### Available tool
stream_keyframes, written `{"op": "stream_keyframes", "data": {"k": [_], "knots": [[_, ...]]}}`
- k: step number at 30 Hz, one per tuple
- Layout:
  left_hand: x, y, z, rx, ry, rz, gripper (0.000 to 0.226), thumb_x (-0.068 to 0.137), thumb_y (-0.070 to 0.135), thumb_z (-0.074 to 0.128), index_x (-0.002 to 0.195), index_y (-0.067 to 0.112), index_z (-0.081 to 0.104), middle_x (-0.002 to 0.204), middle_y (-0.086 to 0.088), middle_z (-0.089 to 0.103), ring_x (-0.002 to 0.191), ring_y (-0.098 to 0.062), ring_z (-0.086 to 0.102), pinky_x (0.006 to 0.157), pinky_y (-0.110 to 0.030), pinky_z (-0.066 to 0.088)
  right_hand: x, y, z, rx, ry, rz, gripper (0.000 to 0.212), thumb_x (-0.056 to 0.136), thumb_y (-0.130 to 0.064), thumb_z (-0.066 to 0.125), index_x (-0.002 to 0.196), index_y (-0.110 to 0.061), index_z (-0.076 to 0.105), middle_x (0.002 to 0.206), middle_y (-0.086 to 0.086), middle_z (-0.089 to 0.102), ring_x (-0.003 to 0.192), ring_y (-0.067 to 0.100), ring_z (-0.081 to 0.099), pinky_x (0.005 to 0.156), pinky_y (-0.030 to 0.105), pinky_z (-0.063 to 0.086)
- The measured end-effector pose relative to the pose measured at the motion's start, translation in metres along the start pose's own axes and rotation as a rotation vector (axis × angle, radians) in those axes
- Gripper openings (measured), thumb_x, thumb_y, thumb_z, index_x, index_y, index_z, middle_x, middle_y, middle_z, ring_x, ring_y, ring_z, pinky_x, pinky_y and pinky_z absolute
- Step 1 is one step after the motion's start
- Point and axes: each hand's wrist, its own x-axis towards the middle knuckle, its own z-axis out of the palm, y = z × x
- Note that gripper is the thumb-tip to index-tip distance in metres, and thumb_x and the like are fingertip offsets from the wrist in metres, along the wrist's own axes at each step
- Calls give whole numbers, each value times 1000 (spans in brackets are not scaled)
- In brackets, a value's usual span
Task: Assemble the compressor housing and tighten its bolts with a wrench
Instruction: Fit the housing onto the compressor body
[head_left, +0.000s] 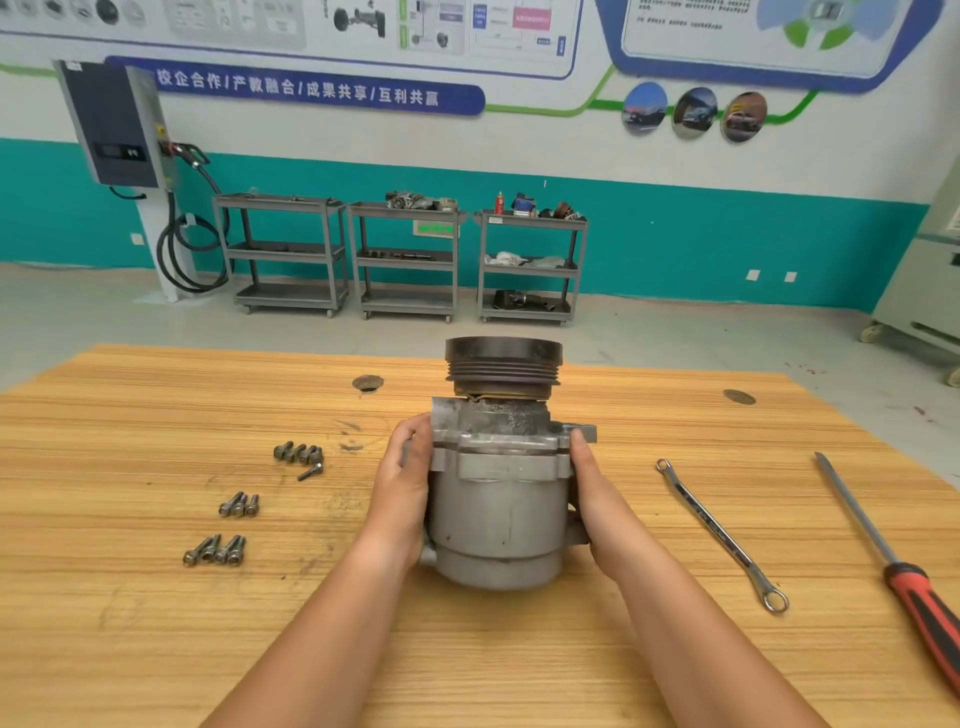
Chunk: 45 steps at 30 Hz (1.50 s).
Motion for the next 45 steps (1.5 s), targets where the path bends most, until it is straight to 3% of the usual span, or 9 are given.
{"op": "stream_keyframes", "data": {"k": [6,11,17,21,26,31,35,39,45], "knots": [[11,6,4,-45,100,-129,80,62,85,22,101,29,64,92,3,74,87,-12,68,65,-29,48,6,-16,3,27,-47,83,95,54,-92,14,123,-41,55,128,-10,55,119,10,48,93,40,43],[15,9,6,-58,125,-189,90,61,86,21,109,22,62,106,-7,68,99,-22,63,67,-32,47,12,-22,5,68,-23,102,70,77,-81,4,106,-46,58,114,-12,57,97,4,50,64,27,43],[12,7,7,-50,117,-168,84,60,87,23,104,27,64,92,-1,74,95,-20,67,68,-33,48,10,-18,4,70,-21,96,69,79,-79,6,114,-44,55,120,-13,54,95,-2,49,63,25,43],[11,3,5,-8,57,-127,81,62,86,25,106,29,62,92,2,75,82,-11,72,59,-27,53,8,-12,4,91,-9,72,82,74,-81,13,134,-37,48,134,-8,51,114,8,47,96,41,45],[7,-2,-2,66,49,-113,61,80,73,39,119,32,61,122,1,66,113,-18,61,96,-44,49,-1,-8,8,66,63,56,81,71,-82,13,130,-41,51,121,-11,58,94,0,53,67,29,48],[-6,-6,-8,127,-4,14,20,97,47,43,104,41,61,99,25,69,92,9,63,67,-8,49,-14,1,9,62,146,43,79,55,-88,18,105,-44,61,108,-15,65,97,7,57,64,28,47],[-14,-8,-16,165,-97,59,33,83,57,48,107,40,61,109,7,69,105,-11,64,83,-28,52,-21,15,8,9,221,-4,86,59,-82,15,107,-32,65,102,-6,71,96,17,64,80,35,54],[-25,-15,-30,192,-147,78,37,76,60,51,108,44,59,109,4,69,104,-15,65,82,-29,52,-34,23,7,-51,187,-125,66,69,-70,14,92,-33,63,68,-26,68,64,-11,62,48,7,45],[-39,-14,-38,264,-208,95,49,81,54,48,122,28,48,107,11,69,97,-7,67,74,-15,51,-44,21,11,22,196,-174,49,76,-56,17,85,-32,58,55,-33,60,57,-23,54,45,-2,37]]}}
